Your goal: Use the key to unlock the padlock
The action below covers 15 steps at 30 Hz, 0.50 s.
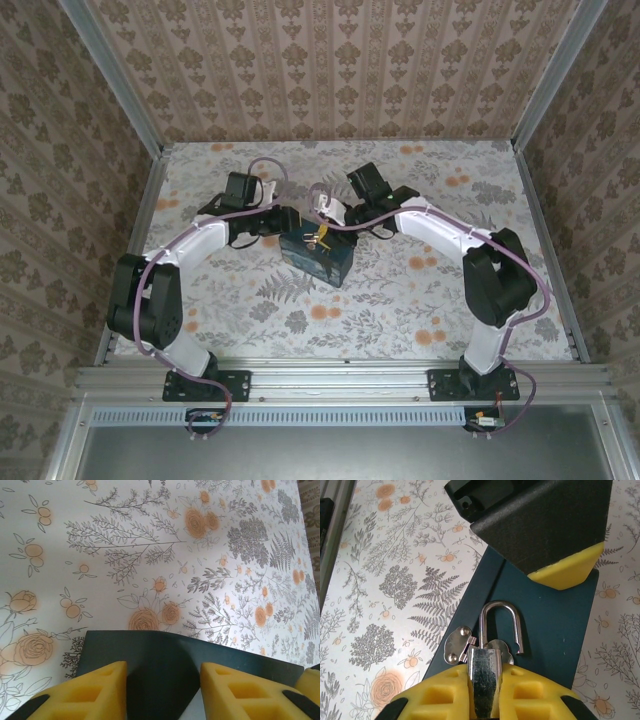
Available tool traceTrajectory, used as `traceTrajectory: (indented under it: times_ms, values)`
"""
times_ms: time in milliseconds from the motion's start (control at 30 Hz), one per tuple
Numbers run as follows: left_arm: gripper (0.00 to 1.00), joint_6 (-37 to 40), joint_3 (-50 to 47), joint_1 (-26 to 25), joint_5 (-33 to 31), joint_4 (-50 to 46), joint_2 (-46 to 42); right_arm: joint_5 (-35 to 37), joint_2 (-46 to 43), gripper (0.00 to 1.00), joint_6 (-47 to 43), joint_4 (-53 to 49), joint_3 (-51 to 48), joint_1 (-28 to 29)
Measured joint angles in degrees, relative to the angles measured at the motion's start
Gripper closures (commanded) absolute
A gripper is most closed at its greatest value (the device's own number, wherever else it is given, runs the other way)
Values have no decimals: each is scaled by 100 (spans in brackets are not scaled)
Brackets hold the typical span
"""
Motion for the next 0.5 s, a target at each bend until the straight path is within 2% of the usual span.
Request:
traceTrajectory:
  times_ms: [267, 433, 500]
  values:
    - [46, -66, 9, 247, 520, -356, -188, 284, -680, 99, 708, 1270, -1010, -48]
    - [46, -63, 170, 433, 658, -503, -457, 850, -1231, 97, 1429, 1858, -1349, -166]
    - [46, -63, 170, 494, 649, -544, -551, 1303, -1427, 96, 1742, 1947, -1414, -184]
